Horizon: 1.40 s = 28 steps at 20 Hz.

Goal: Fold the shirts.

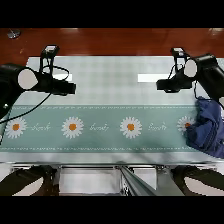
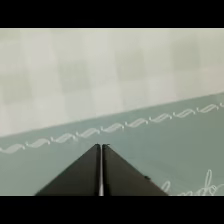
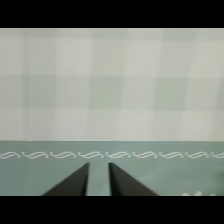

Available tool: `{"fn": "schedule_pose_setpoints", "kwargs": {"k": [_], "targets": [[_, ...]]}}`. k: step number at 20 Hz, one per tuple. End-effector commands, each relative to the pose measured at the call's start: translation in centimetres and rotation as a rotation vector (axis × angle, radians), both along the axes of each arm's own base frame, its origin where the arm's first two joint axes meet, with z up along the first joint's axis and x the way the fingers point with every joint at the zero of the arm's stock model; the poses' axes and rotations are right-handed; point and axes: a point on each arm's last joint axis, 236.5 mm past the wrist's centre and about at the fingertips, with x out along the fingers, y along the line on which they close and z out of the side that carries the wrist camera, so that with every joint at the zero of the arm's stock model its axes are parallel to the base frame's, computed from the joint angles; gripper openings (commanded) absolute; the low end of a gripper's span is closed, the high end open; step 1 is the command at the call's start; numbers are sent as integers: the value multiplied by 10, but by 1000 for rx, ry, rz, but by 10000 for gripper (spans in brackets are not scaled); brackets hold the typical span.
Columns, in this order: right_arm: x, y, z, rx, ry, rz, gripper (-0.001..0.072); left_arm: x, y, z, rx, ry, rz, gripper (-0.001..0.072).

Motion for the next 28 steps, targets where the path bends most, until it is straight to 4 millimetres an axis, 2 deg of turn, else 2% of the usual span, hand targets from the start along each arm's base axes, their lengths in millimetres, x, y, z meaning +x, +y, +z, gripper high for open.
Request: {"fn": "schedule_pose_setpoints", "kwargs": {"k": [1,3,4,5,6,7,9,10,11,13,14,17,21,25,26,27,28], "targets": [[-14,-61,33,-270,32,-8,627,4,19,5,134,-32,-79,707],[-36,-120,73,-435,22,-124,627,-17,53,0,257,76,-55,707],[-47,-145,91,-442,-25,-228,627,-29,64,0,263,119,-32,707],[-61,-171,105,-410,-86,-358,627,-37,67,3,232,120,-14,707],[-79,-195,112,-384,-136,-479,627,-46,59,10,150,92,1,707],[-103,-218,111,-370,-160,-581,627,-55,48,18,59,47,8,706],[-153,-246,85,-332,-135,-712,627,-81,19,33,-137,-59,2,707],[-170,-250,64,-286,-116,-751,627,-94,8,37,-237,-106,16,706],[-179,-245,39,-201,-105,-764,627,-103,3,37,-309,-150,40,706],[-178,-226,-3,-22,-81,-755,627,-112,8,24,-354,-179,101,706],[-175,-221,-17,37,-72,-758,627,-118,10,13,-355,-156,114,706],[-169,-220,-48,75,-4,-746,626,-126,10,-12,-332,-67,121,705],[-168,-213,-87,125,121,-734,625,-122,9,-34,-310,11,133,705],[-172,-210,-109,145,200,-738,598,-123,-4,-59,-345,131,158,705],[-174,-208,-112,148,215,-737,492,-123,-7,-64,-352,158,163,705],[-176,-206,-114,151,232,-725,228,-123,-7,-69,-348,173,166,705],[-176,-202,-113,164,240,-700,33,-123,-7,-70,-338,174,152,705]]}}
